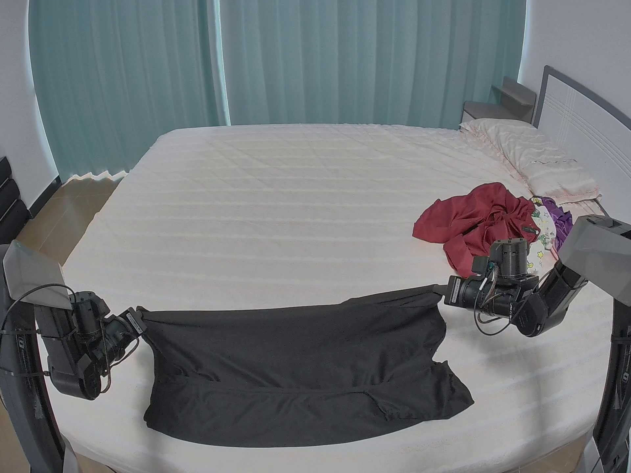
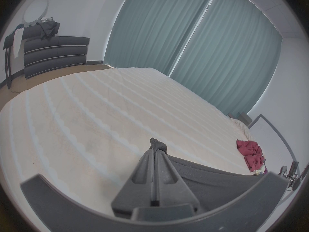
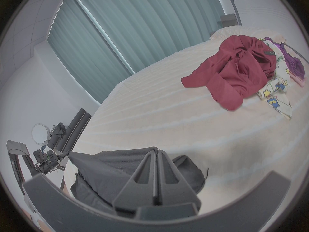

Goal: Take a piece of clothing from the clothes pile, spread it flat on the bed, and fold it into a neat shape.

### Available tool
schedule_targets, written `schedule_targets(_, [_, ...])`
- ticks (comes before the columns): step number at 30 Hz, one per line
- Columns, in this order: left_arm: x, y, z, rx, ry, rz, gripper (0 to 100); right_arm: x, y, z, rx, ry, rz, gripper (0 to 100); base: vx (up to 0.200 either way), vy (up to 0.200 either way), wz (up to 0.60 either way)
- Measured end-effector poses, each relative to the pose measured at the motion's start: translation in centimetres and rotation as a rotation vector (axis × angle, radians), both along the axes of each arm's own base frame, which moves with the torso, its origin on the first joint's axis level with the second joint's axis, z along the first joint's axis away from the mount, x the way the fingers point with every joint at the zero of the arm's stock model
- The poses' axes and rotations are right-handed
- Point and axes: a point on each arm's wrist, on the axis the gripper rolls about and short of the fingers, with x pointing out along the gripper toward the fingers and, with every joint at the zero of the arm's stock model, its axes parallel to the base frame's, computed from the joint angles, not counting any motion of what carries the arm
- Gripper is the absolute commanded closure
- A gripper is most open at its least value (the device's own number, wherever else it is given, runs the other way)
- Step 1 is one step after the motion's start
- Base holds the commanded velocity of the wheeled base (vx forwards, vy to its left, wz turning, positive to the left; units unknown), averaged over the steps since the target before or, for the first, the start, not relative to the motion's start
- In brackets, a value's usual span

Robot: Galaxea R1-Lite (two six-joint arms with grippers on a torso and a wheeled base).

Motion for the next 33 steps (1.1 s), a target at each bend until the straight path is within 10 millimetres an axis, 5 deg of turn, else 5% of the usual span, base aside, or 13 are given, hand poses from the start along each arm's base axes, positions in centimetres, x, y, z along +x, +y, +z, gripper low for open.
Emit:
schedule_targets(11, [-3.0, -0.5, -0.9, 0.045, 0.125, -0.034, 100, -3.8, -0.5, -0.4, -0.022, 0.084, 0.052, 100, 0.0, 0.0, 0.0])
schedule_targets(26, [-6.8, -1.2, -3.8, 0.083, 0.357, -0.108, 100, -7.3, -1.1, -3.9, -0.103, 0.235, 0.096, 100, 0.0, 0.0, 0.0])
schedule_targets(27, [-7.1, -1.3, -4.2, 0.081, 0.382, -0.115, 0, -7.5, -1.0, -4.3, -0.112, 0.25, 0.096, 100, 0.0, 0.0, 0.0])
schedule_targets(28, [-7.2, -1.3, -4.3, 0.08, 0.389, -0.116, 0, -7.6, -1.0, -4.4, -0.115, 0.254, 0.097, 100, 0.0, 0.0, 0.0])
schedule_targets(29, [-7.4, -1.4, -4.5, 0.077, 0.405, -0.118, 0, -7.7, -1.0, -4.7, -0.123, 0.262, 0.099, 0, 0.0, 0.0, 0.0])
schedule_targets(33, [-8.2, -1.6, -5.0, 0.07, 0.455, -0.126, 0, -7.9, -1.0, -5.3, -0.137, 0.283, 0.105, 0, 0.0, 0.0, 0.0])
